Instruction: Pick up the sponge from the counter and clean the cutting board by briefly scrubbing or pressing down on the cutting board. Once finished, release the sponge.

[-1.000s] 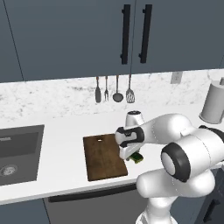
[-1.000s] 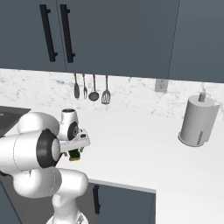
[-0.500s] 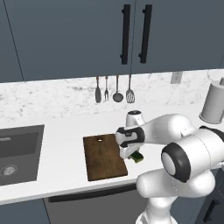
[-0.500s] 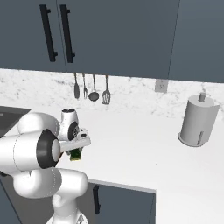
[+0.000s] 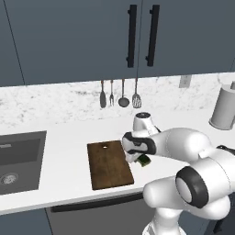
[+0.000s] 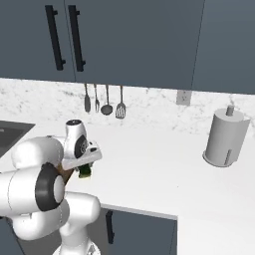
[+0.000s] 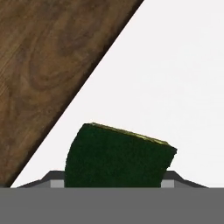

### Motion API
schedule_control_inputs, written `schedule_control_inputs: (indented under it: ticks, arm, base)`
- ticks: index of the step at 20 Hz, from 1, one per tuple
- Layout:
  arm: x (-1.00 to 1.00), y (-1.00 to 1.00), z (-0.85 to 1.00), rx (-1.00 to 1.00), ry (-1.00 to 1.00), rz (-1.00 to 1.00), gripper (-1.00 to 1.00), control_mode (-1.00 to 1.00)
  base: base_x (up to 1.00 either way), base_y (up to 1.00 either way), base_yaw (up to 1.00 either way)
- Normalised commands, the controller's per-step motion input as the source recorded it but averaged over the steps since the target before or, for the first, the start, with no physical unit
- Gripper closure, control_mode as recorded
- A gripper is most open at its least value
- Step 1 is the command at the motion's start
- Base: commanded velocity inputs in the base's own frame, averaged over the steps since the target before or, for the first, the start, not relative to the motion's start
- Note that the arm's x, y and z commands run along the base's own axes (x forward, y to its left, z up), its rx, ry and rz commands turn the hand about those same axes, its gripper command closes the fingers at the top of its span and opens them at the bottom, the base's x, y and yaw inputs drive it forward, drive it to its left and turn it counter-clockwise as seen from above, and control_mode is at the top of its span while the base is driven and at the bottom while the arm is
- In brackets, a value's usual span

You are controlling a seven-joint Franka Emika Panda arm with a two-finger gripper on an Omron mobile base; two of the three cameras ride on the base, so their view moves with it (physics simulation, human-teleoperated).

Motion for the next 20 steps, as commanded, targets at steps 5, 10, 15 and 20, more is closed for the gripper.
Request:
schedule_control_inputs:
  ticks: [5, 10, 15, 20]
  arm:
    - [-0.06, 0.32, 0.40, 0.02, 0.00, -0.03, 1.00, -1.00]
    - [-0.09, 0.65, 0.11, 0.00, 0.00, -0.20, 1.00, -1.00]
    - [-0.10, 0.66, 0.03, 0.01, 0.00, -0.36, 1.00, -1.00]
    - [-0.21, 0.44, 0.00, 0.04, 0.00, -0.36, 1.00, -1.00]
  base:
    - [0.00, 0.00, 0.00]
    - [0.00, 0.00, 0.00]
    - [0.00, 0.00, 0.00]
    - [0.00, 0.00, 0.00]
